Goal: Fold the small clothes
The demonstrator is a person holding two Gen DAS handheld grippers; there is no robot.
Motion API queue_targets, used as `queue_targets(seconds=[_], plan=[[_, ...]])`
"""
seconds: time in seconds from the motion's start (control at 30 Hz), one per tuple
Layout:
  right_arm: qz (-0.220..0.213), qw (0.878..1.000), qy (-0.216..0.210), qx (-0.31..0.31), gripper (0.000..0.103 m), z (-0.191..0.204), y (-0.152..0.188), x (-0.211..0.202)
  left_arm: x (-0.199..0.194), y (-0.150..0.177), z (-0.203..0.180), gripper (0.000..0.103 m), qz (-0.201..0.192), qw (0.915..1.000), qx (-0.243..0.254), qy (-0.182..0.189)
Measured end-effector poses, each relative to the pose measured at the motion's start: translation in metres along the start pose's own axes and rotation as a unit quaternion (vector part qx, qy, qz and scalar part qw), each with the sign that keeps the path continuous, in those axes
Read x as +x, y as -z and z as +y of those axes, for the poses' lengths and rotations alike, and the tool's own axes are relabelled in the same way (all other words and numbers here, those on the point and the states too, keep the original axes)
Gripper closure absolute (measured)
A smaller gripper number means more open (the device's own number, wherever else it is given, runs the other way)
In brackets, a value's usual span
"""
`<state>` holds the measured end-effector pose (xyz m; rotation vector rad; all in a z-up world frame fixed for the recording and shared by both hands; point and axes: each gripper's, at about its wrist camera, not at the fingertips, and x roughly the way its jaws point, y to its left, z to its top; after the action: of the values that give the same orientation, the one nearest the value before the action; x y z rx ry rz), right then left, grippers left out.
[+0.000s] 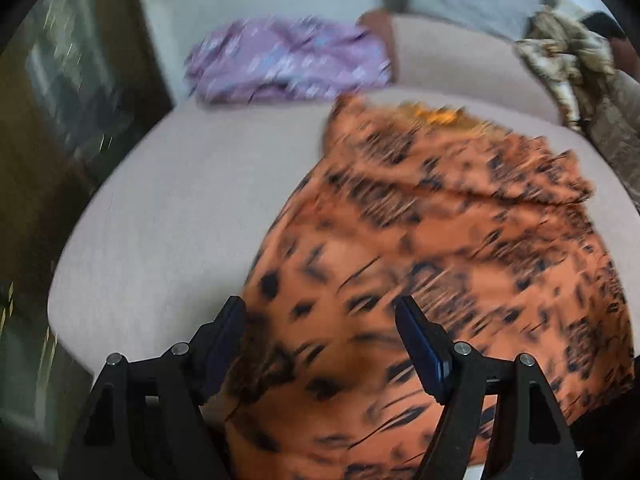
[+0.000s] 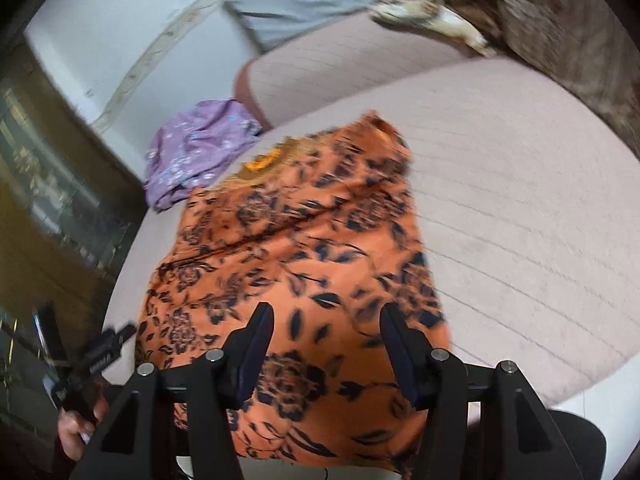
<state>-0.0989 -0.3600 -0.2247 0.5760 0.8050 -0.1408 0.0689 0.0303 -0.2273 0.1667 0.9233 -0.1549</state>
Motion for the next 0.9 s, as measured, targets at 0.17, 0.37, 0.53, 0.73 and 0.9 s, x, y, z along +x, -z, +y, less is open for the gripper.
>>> queue_targets(seconds=[0.17,0.37,0.53,0.73,0.9], plan=[[0.033,0.997,0.030,0.068,0.043,-0.045,0.005,0.015,0.015,0.017,0.051,0.026,0.047,0.9963,-0.072,-0.008],[0.086,0.988,0.070,0.106,0.043,-0.074,0.011,0.046,0.033,0.021,0.081,0.033,0.080,0.9896,-0.119,-0.015],[0.101,0.991,0.060,0.060,0.042,-0.059,0.016,0.050,0.042,0.028,0.078,0.057,0.097,0.9887,-0.115,0.002],[0.111,0.990,0.087,0.012,0.071,-0.039,0.026,0.053,0.041,0.030,0.078,0.057,0.101,0.9875,-0.119,0.026],[0.124,0.988,0.085,0.026,0.069,-0.044,0.022,0.052,0.043,0.027,0.074,0.051,0.102,0.9889,-0.104,0.029]])
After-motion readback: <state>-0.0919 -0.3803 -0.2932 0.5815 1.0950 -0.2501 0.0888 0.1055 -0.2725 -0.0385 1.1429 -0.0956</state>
